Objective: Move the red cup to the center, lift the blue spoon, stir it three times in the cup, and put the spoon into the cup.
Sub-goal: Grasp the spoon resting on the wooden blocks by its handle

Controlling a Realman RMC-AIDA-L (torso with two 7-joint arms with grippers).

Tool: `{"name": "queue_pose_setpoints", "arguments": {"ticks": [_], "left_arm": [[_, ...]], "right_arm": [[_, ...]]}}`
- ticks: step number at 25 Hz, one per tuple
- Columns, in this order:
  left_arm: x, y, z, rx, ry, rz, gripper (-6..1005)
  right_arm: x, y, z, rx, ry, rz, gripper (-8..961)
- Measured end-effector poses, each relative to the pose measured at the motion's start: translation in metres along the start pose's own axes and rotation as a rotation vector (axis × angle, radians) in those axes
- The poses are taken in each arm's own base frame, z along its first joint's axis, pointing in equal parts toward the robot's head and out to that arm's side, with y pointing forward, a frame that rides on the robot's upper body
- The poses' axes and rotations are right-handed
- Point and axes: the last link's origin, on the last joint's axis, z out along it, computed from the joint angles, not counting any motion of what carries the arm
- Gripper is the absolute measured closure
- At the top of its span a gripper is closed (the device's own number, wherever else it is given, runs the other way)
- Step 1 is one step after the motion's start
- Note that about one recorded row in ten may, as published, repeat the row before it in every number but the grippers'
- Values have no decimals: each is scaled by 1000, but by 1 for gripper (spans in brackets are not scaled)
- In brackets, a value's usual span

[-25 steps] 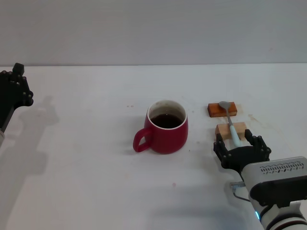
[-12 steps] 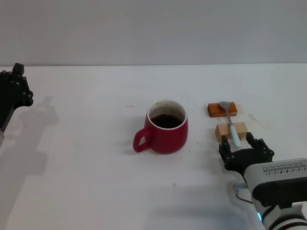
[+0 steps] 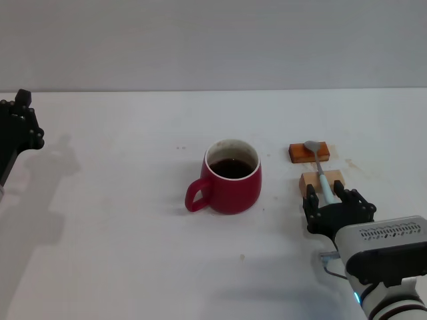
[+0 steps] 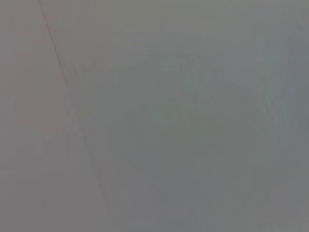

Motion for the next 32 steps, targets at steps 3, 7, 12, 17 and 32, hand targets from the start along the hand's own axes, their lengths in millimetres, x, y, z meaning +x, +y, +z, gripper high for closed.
{"name": "queue_pose_setpoints", "arguments": {"ticks": [3, 7, 12, 17, 32], "left_arm": [[0, 0, 0, -1, 0, 0, 998], [0, 0, 0, -3, -3, 1, 998], [-1, 1, -1, -11, -6, 5, 998], [-1, 1, -1, -11, -7, 5, 998], [-1, 1, -1, -12, -7, 6, 998]], "right_arm": [[-1, 0, 0, -1, -1, 0, 489], [0, 0, 0, -1, -1, 2, 492], [1, 0, 0, 3, 1, 4, 495], [1, -2, 0, 9, 3, 7, 498], [-1, -3, 3, 13, -2, 8, 543]]}}
